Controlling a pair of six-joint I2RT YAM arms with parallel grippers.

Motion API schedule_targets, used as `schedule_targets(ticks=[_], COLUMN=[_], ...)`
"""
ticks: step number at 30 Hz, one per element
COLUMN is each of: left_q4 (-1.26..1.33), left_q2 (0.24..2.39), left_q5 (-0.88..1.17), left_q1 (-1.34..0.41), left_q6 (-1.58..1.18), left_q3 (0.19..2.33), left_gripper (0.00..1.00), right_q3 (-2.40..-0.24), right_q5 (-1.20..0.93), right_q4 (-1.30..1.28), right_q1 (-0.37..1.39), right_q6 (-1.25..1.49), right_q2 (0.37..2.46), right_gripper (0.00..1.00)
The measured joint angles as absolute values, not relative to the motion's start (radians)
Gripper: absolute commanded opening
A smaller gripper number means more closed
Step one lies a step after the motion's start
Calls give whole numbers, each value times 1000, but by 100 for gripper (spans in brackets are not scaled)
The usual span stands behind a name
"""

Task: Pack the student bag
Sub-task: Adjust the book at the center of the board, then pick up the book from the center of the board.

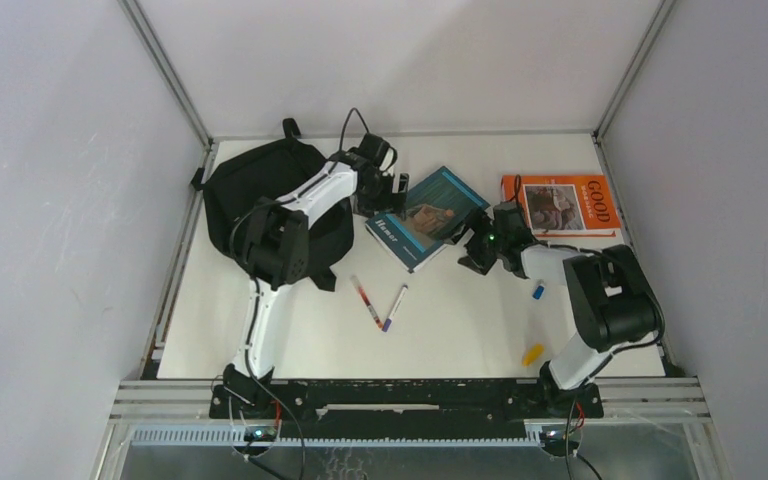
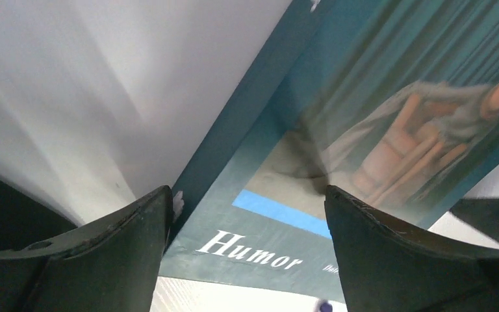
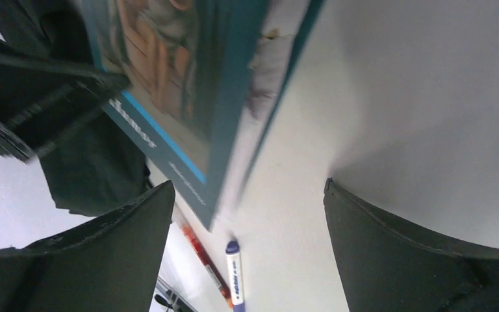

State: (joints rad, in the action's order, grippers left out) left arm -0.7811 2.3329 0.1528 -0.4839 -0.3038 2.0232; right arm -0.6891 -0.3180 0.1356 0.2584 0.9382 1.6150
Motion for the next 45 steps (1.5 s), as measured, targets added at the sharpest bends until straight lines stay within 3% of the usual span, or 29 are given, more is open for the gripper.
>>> schedule_targets(ticks=[9,16,27,36,41,45], left_q4=[-675,-612,-591,-574,-555,-532], left_q2=[2125,1983,1872,2016,2082,2088], left_q5=[248,280,166,62,205,296], left_q1=[-516,-549,-598,-536,-541,-548], left_q6=[-406,-472,-484,-498,-517,-542], left_q3=[1660,1527,1509,1538,1538,1538], left_gripper=[89,89,93,90,89,89], right_q3=[-846,-901,-862,-768,-767,-766], right_q5=[-338,-319,-250,-245,-302,-332], right_q4=[118,38,-102,-38,68,109], right_q1=[276,261,235,254,269,271], right_q6=[941,865,783,813,855,877], right_q2=[1733,1715,1547,1594,1656,1679], right_gripper=[93,93,94,93,83,64])
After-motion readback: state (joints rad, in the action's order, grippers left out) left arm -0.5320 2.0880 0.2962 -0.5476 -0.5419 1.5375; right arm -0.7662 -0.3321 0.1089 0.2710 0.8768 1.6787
